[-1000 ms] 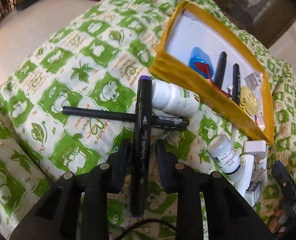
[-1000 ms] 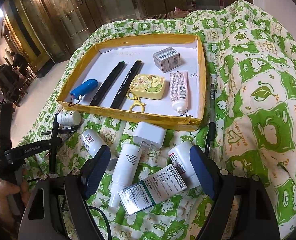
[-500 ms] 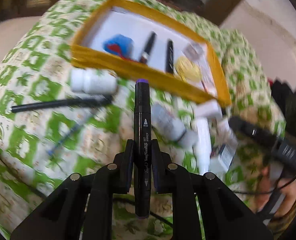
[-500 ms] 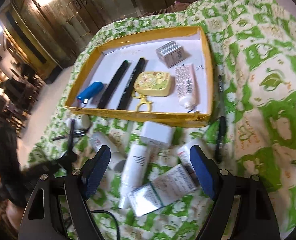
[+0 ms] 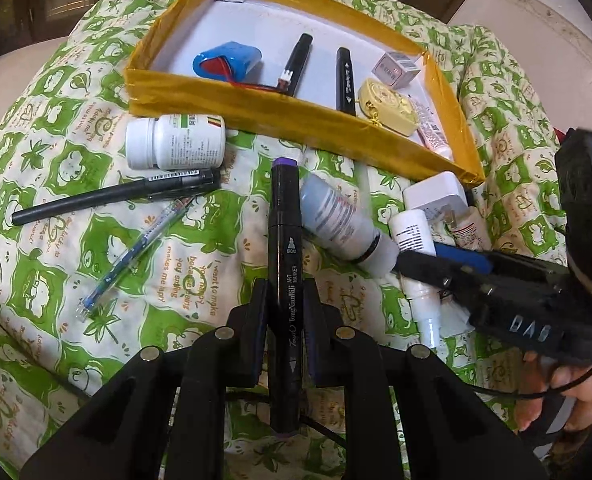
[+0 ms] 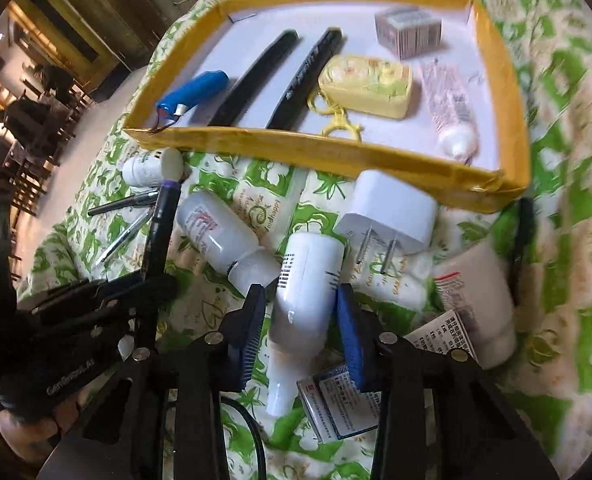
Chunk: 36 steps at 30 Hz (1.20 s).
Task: Organize rigid objects
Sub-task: 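Grasp the purple-capped black marker with the left tool while the right tool grasps a white bottle, then carry the marker and white bottle into the tray beside the markers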
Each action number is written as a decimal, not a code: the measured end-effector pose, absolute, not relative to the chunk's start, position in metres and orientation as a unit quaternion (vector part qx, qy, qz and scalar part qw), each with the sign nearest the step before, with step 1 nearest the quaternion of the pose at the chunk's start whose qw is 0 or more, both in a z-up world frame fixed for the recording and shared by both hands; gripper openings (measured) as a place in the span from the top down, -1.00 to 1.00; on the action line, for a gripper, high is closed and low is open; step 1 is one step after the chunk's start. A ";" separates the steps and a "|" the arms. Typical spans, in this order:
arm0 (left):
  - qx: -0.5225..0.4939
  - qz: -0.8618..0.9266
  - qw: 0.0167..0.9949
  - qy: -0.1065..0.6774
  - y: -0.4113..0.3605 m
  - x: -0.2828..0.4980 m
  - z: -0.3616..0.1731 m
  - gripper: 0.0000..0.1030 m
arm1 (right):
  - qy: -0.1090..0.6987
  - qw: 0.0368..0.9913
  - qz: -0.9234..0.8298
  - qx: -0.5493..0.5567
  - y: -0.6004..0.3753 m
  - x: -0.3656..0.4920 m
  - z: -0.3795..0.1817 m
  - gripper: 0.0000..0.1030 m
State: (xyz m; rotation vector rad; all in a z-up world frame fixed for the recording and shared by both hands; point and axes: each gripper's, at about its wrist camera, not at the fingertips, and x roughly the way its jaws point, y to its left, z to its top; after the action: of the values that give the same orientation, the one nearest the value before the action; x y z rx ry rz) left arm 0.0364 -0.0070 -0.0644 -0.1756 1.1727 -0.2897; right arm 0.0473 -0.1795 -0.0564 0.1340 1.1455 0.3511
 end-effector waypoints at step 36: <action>-0.071 -0.146 0.842 0.515 -0.007 0.031 -0.042 0.74 | 0.441 0.869 0.189 0.123 -0.213 0.024 -0.007 0.47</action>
State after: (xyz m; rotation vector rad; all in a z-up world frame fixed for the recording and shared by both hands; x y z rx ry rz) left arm 0.0310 -0.0069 -0.0418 -0.1499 1.0886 -0.3082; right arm 0.0240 -0.2129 -0.0074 0.2568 0.9216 0.3960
